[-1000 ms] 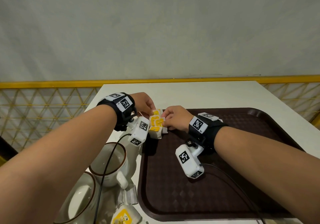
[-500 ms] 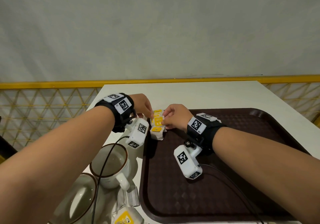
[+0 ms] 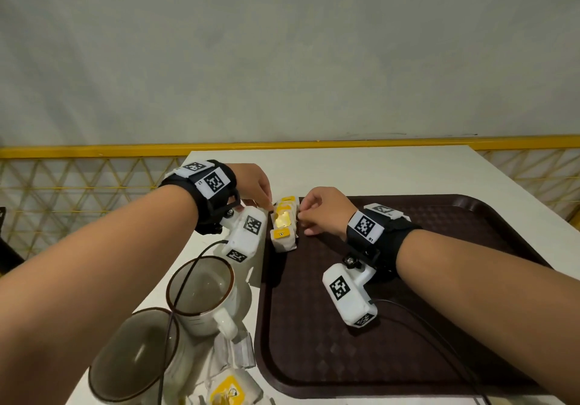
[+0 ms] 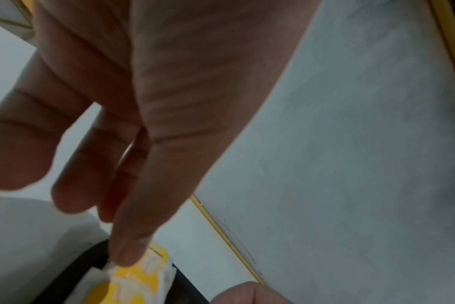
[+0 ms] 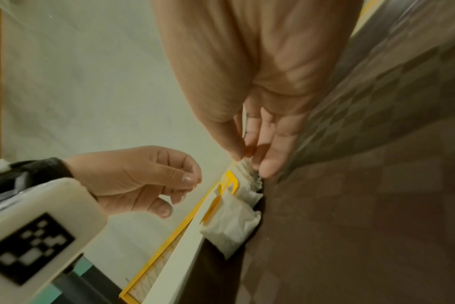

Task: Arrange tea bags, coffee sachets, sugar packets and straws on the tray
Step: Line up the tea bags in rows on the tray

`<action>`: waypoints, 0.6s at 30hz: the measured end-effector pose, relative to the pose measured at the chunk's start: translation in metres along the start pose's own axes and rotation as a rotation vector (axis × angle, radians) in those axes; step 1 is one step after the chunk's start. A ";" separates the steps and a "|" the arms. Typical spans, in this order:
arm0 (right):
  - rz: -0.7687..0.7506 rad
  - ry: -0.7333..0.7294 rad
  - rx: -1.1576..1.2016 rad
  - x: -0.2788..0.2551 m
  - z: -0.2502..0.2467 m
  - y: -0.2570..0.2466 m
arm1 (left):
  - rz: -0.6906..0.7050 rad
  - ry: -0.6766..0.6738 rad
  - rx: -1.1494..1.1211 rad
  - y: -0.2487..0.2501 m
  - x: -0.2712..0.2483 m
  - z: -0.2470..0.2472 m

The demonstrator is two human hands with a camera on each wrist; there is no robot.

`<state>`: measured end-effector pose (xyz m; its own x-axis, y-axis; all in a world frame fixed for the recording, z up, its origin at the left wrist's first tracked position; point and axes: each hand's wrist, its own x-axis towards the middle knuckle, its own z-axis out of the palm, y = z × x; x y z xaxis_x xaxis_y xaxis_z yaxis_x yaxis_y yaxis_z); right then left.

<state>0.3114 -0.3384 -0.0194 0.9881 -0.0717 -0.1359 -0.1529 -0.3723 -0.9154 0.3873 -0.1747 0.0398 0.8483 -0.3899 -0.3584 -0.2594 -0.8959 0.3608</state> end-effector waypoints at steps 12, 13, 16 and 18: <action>0.036 -0.109 -0.049 -0.025 0.006 -0.004 | 0.029 -0.170 0.155 0.010 -0.012 0.016; 0.043 -0.105 -0.036 -0.025 0.006 -0.004 | 0.032 -0.178 0.173 0.012 -0.012 0.018; 0.065 -0.096 -0.012 -0.025 0.007 -0.004 | 0.039 -0.166 0.206 0.015 -0.011 0.019; 0.079 -0.090 -0.003 -0.023 0.008 -0.004 | 0.034 -0.165 0.195 0.017 -0.009 0.019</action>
<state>0.2889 -0.3276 -0.0162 0.9704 -0.0178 -0.2408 -0.2300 -0.3714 -0.8995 0.3669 -0.1907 0.0327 0.7548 -0.4357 -0.4904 -0.3841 -0.8996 0.2080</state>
